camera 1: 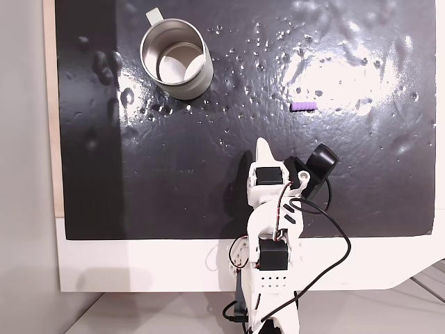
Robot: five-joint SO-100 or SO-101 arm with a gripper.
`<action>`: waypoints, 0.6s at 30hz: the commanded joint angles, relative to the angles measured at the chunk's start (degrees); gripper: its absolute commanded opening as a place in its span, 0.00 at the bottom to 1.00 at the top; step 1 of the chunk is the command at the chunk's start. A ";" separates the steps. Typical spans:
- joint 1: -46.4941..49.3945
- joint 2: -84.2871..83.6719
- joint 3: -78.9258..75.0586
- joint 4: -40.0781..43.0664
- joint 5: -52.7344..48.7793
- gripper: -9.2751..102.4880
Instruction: Grasp a pengrip and put it in the cup.
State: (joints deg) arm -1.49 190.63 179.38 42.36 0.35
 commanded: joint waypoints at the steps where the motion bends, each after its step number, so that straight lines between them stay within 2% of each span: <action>1: 0.18 0.70 1.85 -2.11 0.44 0.08; 6: -0.26 0.70 0.09 -1.14 -1.23 0.08; 11: -1.14 -1.23 -10.46 3.87 -3.25 0.08; 18: 1.58 -24.87 -35.68 7.73 -4.31 0.11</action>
State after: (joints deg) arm -1.67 173.94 157.06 47.99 -1.93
